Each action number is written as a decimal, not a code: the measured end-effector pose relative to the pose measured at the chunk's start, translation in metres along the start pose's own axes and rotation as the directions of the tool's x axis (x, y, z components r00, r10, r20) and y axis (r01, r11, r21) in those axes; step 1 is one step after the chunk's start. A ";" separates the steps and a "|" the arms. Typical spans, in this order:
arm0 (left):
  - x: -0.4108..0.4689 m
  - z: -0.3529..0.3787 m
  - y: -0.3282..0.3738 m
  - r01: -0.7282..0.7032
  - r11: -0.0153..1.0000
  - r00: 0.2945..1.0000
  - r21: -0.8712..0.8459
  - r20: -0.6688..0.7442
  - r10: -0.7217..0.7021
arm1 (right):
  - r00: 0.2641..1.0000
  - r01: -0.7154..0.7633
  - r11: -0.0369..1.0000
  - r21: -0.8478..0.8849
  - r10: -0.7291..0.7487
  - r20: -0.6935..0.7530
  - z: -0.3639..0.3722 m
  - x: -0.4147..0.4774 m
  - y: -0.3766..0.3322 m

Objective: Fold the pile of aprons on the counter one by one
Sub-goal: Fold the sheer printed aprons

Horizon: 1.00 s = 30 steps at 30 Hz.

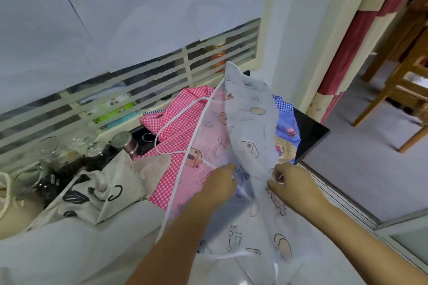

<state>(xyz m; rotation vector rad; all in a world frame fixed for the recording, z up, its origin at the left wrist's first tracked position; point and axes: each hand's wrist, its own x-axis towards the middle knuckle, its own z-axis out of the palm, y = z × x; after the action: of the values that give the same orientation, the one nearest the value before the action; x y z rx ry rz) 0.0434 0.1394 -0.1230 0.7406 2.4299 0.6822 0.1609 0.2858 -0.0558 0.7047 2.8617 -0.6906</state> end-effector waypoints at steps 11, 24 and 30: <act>0.066 0.041 0.012 -0.132 0.949 0.928 0.287 0.372 0.016 | 0.950 -0.301 -0.078 0.950 -0.107 0.292 -0.034 -0.002 0.030; 0.076 0.042 0.028 0.143 0.714 0.974 -0.685 0.226 0.022 | 0.963 -0.217 0.347 0.912 -0.079 0.258 0.007 0.035 0.068; 0.071 -0.009 0.029 0.336 -0.100 0.942 -0.937 0.335 0.030 | 0.973 -0.086 0.787 0.611 -0.067 0.223 0.049 0.066 0.031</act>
<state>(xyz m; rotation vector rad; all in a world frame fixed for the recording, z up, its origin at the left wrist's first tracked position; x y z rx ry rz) -0.0029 0.2011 -0.1215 -0.1881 0.9774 1.8245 0.1169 0.3147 -0.1261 0.6391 2.3888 -1.6313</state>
